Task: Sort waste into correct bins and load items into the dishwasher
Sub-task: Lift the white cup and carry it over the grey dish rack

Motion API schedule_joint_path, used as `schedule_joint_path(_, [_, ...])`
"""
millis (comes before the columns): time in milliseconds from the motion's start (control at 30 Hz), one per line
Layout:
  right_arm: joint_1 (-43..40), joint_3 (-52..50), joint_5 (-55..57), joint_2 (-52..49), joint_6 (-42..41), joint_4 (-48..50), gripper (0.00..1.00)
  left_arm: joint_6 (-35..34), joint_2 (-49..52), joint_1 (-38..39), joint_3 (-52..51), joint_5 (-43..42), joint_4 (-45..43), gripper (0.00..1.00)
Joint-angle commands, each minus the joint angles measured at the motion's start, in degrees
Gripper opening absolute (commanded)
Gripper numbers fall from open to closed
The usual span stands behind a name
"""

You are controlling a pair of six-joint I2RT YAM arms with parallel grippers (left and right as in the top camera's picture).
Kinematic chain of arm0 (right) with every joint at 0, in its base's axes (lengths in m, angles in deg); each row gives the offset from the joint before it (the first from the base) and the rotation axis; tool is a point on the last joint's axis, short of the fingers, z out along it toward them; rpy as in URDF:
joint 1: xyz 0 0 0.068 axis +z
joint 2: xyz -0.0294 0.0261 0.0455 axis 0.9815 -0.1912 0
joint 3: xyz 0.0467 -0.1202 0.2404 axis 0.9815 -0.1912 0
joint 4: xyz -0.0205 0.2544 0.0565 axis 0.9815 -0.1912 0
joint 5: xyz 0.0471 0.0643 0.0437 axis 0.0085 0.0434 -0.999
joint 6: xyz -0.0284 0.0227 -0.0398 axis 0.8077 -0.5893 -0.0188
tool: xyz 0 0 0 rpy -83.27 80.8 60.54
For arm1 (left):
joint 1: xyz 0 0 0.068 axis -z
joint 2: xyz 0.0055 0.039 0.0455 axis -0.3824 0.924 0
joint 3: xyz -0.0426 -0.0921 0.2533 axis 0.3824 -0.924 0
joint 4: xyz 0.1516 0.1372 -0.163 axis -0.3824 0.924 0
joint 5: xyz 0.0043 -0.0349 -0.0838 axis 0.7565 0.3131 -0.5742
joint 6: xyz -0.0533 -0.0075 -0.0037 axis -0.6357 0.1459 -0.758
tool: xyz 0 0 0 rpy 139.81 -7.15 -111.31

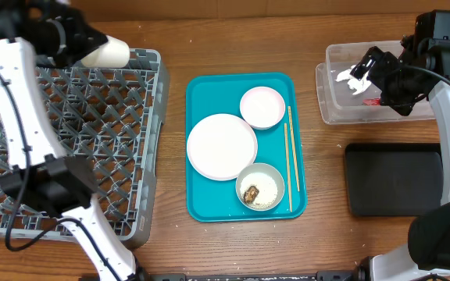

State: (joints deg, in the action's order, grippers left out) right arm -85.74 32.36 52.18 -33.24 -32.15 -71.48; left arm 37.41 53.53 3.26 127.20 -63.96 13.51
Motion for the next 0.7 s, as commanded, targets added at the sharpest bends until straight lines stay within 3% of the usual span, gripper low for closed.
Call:
schedule_joint_path(0, [-0.1, 0.0, -0.2, 0.4, -0.2, 0.4, 1.0, 6.8, 6.5, -5.9, -0.5, -23.5, 0.6, 0.04])
schedule_joint_path(200, [-0.1, 0.0, -0.2, 0.4, -0.2, 0.3, 1.0, 7.6, 13.8, -11.6, -0.5, -32.9, 1.6, 0.04])
schedule_joint_path(500, [-0.1, 0.0, -0.2, 0.4, -0.2, 0.4, 1.0, 14.5, 18.8, -16.0, -0.5, -35.3, 6.1, 0.04])
schedule_joint_path(667, [-0.1, 0.0, -0.2, 0.4, -0.2, 0.4, 1.0, 14.6, 18.8, -18.3, -0.5, -35.5, 4.7, 0.04])
